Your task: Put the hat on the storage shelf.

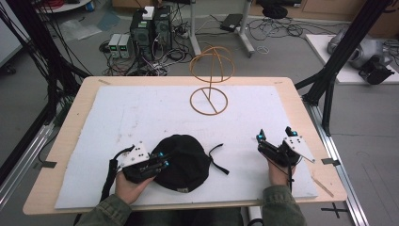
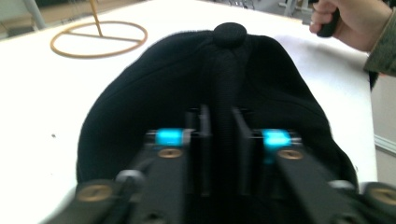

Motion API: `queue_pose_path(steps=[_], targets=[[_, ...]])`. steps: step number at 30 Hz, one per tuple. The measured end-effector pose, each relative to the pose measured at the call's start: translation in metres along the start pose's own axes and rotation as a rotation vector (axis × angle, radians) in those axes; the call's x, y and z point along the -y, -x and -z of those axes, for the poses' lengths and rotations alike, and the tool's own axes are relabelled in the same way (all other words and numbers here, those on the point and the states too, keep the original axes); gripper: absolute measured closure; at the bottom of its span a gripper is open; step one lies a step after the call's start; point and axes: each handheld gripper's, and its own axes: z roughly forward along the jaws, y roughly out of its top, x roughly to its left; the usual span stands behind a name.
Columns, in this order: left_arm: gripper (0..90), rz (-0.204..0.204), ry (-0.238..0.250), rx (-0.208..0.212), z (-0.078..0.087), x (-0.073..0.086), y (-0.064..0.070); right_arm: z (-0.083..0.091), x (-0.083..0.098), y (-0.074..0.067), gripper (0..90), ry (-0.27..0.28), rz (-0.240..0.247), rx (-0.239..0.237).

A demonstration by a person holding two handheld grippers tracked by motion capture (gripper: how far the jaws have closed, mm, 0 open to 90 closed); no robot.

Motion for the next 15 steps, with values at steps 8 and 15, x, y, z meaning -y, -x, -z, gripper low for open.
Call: queue_pose_path(steps=[8,15], targets=[[86.8,-0.004,0.025,-0.002,0.0009,0.0005,-0.0019,0.0002,-0.0001,-0.0001,4.3,-0.001,-0.005,-0.006],[86.9,-0.016,0.045,-0.008,0.0030,-0.0005,-0.0006,0.0004,-0.0001,-0.0001,4.3,-0.001,-0.008,-0.010]])
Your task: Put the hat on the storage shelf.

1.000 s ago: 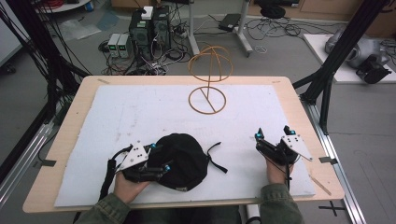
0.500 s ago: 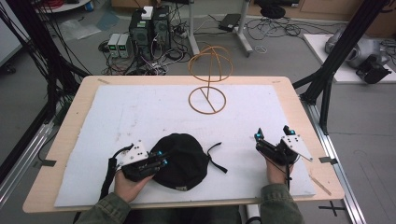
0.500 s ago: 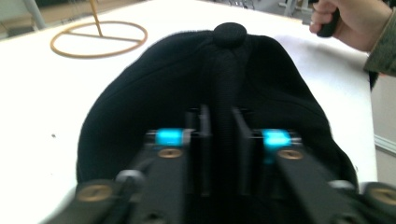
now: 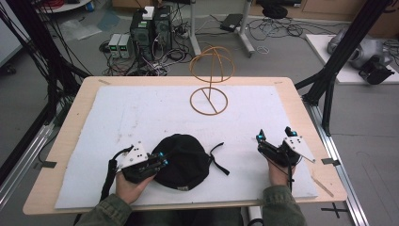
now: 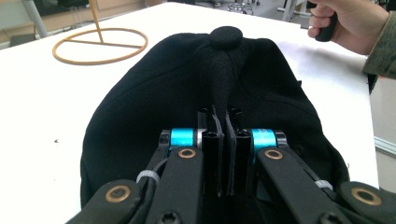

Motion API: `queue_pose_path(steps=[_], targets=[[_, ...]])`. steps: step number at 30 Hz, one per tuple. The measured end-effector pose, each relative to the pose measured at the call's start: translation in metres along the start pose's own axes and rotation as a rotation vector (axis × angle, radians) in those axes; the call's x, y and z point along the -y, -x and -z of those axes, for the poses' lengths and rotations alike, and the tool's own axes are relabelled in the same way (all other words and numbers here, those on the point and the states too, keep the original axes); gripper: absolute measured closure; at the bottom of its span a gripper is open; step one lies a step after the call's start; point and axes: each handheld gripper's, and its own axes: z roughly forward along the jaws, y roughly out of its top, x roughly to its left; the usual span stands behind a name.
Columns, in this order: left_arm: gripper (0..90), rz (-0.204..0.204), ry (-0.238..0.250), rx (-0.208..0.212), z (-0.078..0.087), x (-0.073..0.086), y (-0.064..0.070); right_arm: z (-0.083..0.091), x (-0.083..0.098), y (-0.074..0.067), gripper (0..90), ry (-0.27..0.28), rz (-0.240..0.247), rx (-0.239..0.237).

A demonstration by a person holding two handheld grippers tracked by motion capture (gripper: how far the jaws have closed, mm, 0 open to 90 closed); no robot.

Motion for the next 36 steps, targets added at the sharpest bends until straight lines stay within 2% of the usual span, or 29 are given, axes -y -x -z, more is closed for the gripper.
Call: queue_pose_path(steps=[10,16,23,27,36], targets=[[86.8,-0.012,0.042,-0.036,0.008,-0.009,-0.004,0.000,0.000,0.001,4.4,0.004,0.010,0.003],[86.7,0.028,0.076,-0.037,0.012,-0.015,-0.012,0.000,0.000,-0.001,4.4,0.006,0.010,0.000],[86.7,0.010,0.143,-0.076,0.013,-0.032,-0.020,0.000,0.000,-0.001,4.4,0.004,0.011,-0.001],[86.8,0.010,0.174,-0.088,0.014,-0.041,-0.025,-0.001,0.000,0.000,4.4,0.008,0.023,-0.005],[86.7,-0.012,0.235,-0.131,0.018,-0.062,-0.039,0.000,-0.001,-0.001,4.4,0.010,0.016,-0.005]])
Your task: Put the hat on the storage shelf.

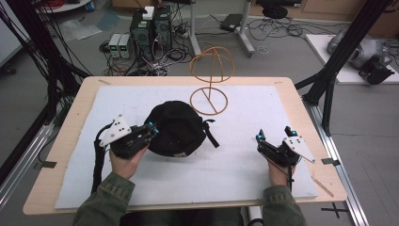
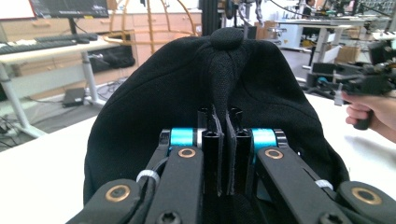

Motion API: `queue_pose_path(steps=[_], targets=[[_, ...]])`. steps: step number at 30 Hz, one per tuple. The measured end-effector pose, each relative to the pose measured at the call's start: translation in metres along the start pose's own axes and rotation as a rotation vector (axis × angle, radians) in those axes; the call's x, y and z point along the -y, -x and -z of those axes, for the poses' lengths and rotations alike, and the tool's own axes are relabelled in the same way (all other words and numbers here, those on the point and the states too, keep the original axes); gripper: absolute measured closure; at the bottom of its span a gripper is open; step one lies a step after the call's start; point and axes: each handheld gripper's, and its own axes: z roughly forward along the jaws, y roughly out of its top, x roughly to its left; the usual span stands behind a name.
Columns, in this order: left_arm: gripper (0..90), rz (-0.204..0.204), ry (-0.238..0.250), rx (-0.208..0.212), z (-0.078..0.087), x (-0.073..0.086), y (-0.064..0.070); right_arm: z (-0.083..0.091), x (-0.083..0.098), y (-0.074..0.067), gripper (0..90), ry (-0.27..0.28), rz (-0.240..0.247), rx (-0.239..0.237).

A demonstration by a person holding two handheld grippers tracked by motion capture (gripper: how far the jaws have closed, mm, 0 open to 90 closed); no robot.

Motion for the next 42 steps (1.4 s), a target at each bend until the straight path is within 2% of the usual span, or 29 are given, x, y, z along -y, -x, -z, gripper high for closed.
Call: queue_pose_path(steps=[5,9,16,17,22,30,42], targets=[[86.8,-0.011,0.033,-0.028,-0.003,-0.010,-0.008,0.000,0.000,0.000,4.4,0.000,0.004,-0.002],[86.8,-0.030,0.060,-0.033,-0.005,-0.019,-0.014,0.000,0.000,0.000,4.5,0.009,0.007,0.006],[86.8,-0.022,0.140,-0.079,-0.007,-0.035,-0.025,0.000,0.000,0.000,4.5,0.002,0.006,-0.001],[86.8,-0.016,0.154,-0.076,-0.008,-0.037,-0.028,0.000,0.000,0.000,4.5,0.002,0.007,-0.002],[86.8,-0.027,0.176,-0.097,-0.010,-0.046,-0.034,0.001,0.000,0.001,4.5,0.005,0.004,0.002],[86.8,-0.012,0.236,-0.126,-0.016,-0.060,-0.042,0.001,0.000,0.000,4.5,0.005,0.001,0.001],[86.8,-0.026,0.283,-0.135,-0.034,-0.084,-0.051,0.000,0.000,0.001,4.4,0.005,0.005,-0.002]])
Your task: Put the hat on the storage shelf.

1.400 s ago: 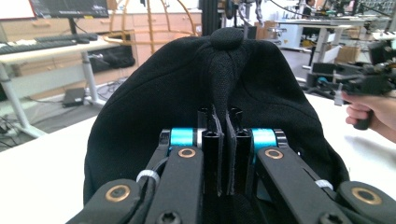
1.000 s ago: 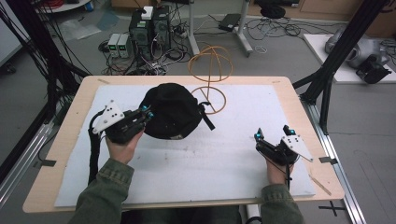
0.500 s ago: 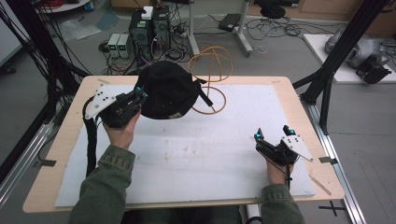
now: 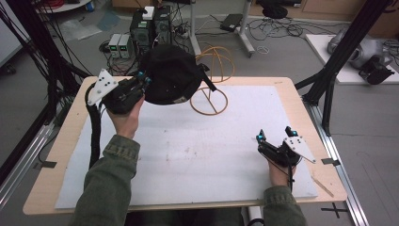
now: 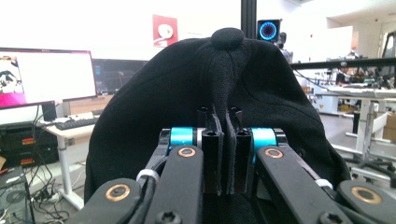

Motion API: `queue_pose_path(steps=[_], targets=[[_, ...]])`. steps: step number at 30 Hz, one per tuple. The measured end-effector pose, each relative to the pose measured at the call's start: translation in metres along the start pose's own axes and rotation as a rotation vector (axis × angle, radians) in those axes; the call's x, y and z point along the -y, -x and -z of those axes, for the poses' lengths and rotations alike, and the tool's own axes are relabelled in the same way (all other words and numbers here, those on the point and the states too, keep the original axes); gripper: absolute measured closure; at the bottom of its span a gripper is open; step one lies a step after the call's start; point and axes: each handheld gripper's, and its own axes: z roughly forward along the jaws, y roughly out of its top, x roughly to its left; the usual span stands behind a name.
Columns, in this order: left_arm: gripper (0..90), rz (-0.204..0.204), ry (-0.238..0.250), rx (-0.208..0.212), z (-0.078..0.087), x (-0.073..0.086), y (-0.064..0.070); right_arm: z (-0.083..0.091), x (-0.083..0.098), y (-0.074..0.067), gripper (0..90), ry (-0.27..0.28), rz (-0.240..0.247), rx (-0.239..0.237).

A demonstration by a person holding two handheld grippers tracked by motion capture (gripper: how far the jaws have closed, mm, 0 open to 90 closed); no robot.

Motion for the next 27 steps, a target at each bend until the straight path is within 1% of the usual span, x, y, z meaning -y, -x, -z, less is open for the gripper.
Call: queue_pose_path(steps=[3,4,5,9,13,15,16,17,20,22,26,27], targets=[[86.7,-0.019,0.000,0.000,-0.009,-0.005,-0.001,0.000,0.000,0.000,4.4,-0.002,0.006,0.001],[86.8,-0.023,0.001,-0.002,-0.012,-0.006,-0.001,0.000,0.000,0.000,4.4,-0.007,0.000,-0.001],[86.7,-0.024,0.001,-0.001,-0.015,-0.007,-0.001,0.000,0.000,0.001,4.4,-0.003,0.007,0.001],[86.7,-0.037,-0.002,0.000,-0.028,-0.013,-0.002,0.000,0.000,0.001,4.4,-0.003,0.005,0.002],[86.7,-0.075,-0.014,-0.003,-0.043,-0.018,-0.001,0.000,0.000,0.001,4.4,-0.005,0.002,-0.001],[86.7,-0.086,-0.009,-0.004,-0.051,-0.021,0.000,0.000,0.000,0.001,4.4,-0.002,0.005,-0.004],[86.7,-0.087,-0.005,-0.005,-0.054,-0.022,0.000,0.000,0.000,0.001,4.4,-0.002,0.009,-0.004],[86.7,-0.086,-0.003,-0.002,-0.059,-0.023,0.001,0.000,0.000,0.000,4.4,-0.008,-0.002,-0.005],[86.7,-0.093,0.007,0.000,-0.071,-0.025,0.002,-0.001,0.001,0.000,4.4,-0.008,-0.004,-0.007],[86.7,-0.095,0.013,0.005,-0.078,-0.025,0.000,-0.001,0.001,0.000,4.4,-0.008,-0.003,-0.008],[86.7,-0.083,0.030,-0.005,-0.090,-0.026,-0.004,-0.002,0.001,0.000,4.4,-0.009,0.015,-0.006],[86.7,-0.080,0.034,-0.007,-0.092,-0.027,-0.005,-0.001,0.001,0.000,4.4,-0.016,0.007,-0.010]])
